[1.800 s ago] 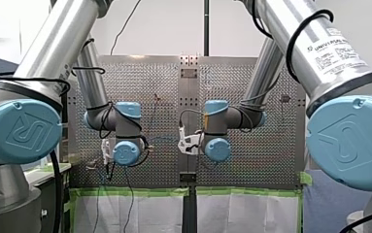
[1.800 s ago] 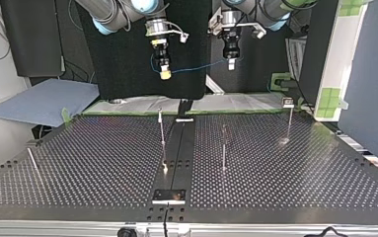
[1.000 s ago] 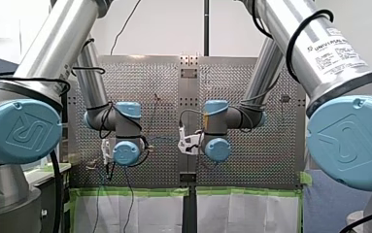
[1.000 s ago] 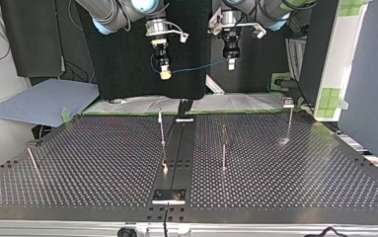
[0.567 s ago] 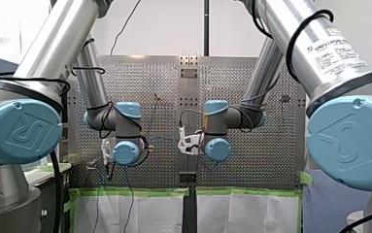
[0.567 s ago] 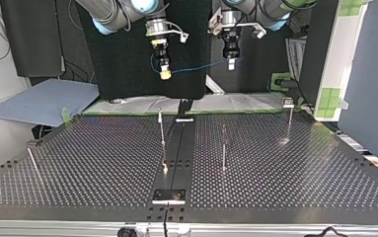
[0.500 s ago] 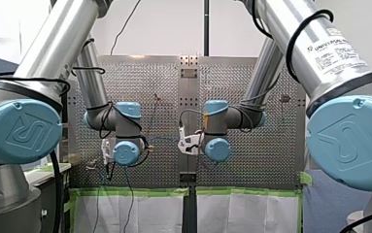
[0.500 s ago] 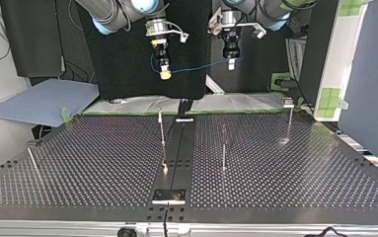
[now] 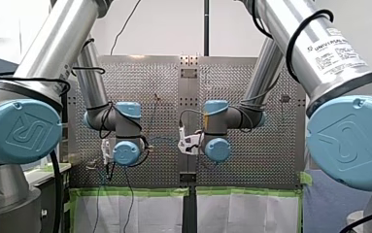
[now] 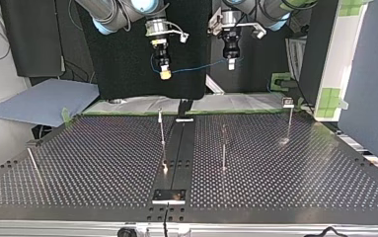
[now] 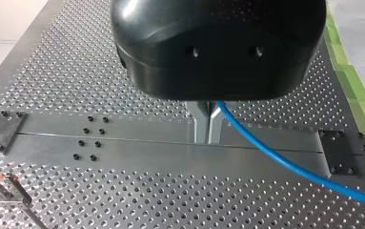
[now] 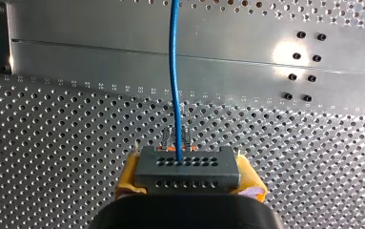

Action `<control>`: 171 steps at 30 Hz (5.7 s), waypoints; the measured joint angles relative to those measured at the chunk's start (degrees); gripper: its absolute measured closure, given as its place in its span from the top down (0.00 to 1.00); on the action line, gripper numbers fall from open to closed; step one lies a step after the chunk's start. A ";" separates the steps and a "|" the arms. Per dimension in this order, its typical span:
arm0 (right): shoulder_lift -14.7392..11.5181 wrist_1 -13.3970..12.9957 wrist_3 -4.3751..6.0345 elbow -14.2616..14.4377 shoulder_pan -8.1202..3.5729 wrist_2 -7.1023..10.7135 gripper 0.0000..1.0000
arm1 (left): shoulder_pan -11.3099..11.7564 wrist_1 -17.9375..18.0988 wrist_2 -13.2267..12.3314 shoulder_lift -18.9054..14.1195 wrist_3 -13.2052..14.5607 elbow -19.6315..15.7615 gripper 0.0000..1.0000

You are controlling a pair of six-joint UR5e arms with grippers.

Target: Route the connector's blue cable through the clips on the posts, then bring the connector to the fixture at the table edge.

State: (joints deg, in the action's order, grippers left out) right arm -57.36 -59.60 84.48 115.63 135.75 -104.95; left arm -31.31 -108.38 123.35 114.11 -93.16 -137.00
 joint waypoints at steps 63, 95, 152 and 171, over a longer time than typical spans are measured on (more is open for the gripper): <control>0.00 -0.01 0.00 0.00 0.00 0.00 0.00 | 0.00 0.00 0.00 0.00 0.00 0.00 0.00; 0.05 0.10 -0.04 -0.03 0.07 0.06 0.00 | -0.43 -0.03 0.03 0.08 -0.11 0.15 0.00; 6.96 3.76 1.76 -3.42 3.25 -1.66 0.00 | -3.04 1.02 0.88 6.73 -1.09 2.44 0.00; -2.00 12.72 7.54 -8.92 0.52 -2.06 0.00 | -0.15 -8.03 6.44 -2.32 -0.72 7.94 0.00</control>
State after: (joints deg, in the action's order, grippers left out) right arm -59.36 -46.87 92.02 106.70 136.27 -107.01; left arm -31.46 -116.41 129.79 111.78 -93.88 -129.06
